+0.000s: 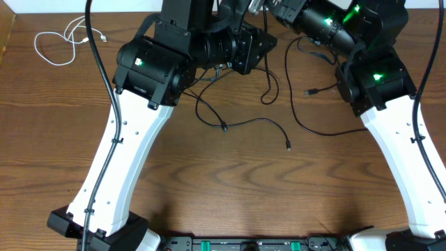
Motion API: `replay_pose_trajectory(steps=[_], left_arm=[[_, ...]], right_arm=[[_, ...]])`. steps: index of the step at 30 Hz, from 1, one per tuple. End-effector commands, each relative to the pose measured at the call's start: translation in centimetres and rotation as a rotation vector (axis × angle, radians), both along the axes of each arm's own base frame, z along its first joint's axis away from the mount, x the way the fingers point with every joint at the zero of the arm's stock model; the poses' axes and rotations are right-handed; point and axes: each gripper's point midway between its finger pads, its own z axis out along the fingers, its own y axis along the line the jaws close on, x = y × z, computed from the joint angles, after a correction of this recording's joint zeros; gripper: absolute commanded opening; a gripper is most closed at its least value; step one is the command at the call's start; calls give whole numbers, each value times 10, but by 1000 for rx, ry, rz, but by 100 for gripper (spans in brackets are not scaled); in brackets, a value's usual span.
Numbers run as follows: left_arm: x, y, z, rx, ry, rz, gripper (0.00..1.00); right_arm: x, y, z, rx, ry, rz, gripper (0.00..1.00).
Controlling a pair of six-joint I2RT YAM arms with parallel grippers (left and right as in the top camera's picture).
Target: Untangle cables
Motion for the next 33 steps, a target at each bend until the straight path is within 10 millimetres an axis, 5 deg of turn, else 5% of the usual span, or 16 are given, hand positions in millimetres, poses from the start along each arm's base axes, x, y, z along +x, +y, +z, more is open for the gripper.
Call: replay_pose_trajectory(steps=[1, 4, 9, 13, 15, 19, 21, 28, 33], left_arm=[[-3, -3, -1, -3, 0, -21, 25], [-3, -3, -1, -3, 0, -21, 8], [-2, -3, 0, -5, -5, -21, 7], [2, -5, 14, -67, -3, 13, 7], [5, -4, 29, -104, -49, 22, 8], [10, 7, 64, -172, -135, 56, 8], [14, 16, 83, -215, -174, 86, 7], [41, 61, 126, -351, -250, 225, 8], [59, 97, 134, -375, -272, 316, 7]], right_arm=[[-2, -1, 6, 11, -6, 5, 1], [-1, -2, 6, 11, -6, 3, 1], [5, -10, 4, -10, -27, -30, 1], [26, -36, -16, -94, -3, -168, 2], [34, -49, -31, -153, 27, -220, 12], [39, -71, -64, -293, 73, -260, 61], [39, -82, -83, -362, 115, -275, 75], [34, -116, -132, -533, 275, -369, 90], [29, -128, -150, -608, 336, -409, 95]])
